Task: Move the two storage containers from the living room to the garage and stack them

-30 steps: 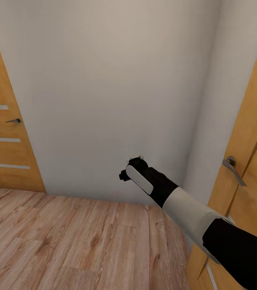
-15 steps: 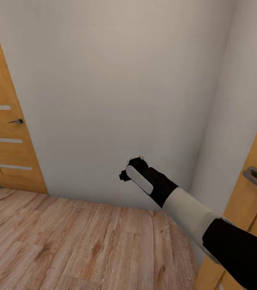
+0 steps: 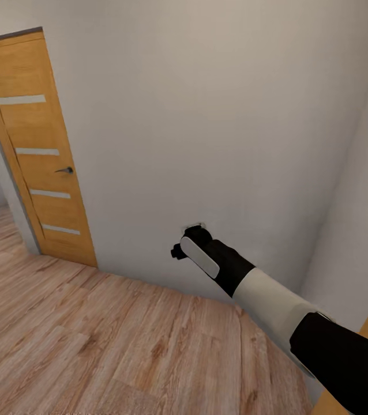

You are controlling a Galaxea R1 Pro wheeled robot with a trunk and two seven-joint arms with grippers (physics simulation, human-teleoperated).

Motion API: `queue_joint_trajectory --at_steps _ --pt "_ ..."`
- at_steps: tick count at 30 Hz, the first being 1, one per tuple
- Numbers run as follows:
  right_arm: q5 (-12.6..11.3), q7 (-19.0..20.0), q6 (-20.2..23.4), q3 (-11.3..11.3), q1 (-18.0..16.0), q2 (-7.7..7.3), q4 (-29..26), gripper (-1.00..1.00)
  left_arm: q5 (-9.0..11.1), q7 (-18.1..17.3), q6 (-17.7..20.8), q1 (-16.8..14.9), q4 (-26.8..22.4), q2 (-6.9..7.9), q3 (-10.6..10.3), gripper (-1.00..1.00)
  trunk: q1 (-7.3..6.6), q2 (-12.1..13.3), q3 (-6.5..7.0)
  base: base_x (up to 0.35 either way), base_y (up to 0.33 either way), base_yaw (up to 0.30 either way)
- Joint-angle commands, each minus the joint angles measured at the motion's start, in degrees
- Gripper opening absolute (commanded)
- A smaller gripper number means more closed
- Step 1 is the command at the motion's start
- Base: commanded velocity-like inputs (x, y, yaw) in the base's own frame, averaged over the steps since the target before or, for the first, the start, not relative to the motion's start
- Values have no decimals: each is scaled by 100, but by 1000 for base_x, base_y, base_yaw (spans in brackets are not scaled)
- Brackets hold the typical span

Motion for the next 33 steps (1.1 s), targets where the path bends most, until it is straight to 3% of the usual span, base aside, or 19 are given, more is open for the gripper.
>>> queue_joint_trajectory --at_steps 1,10,17,22,25,33 --pt "-53 -55 5 13 -7 0 -3 100 58 -2 -1 -1 -2 -1 2 100 0 -3 -6 0 0 300" --pt "-22 -45 -33 290 346 0 -2 100 58 -2 -1 -1 -2 -1 2 100 0 -3 -6 0 0 300" --pt "-51 -45 -325 692 547 0 49 100 58 -2 -1 -2 -2 -1 2 100 0 -3 -6 0 0 290" --pt "-58 104 -579 768 563 0 580 100 58 -2 -1 -4 -2 -1 2 100 0 -3 -6 0 0 246" --pt "-42 416 -807 775 564 0 1061 100 58 -2 -1 -1 -2 -1 2 100 0 -3 -6 0 0 232" --pt "-18 920 -1042 779 564 0 1718 100 58 -2 -1 0 -2 -1 2 100 0 -3 -6 0 0 212"
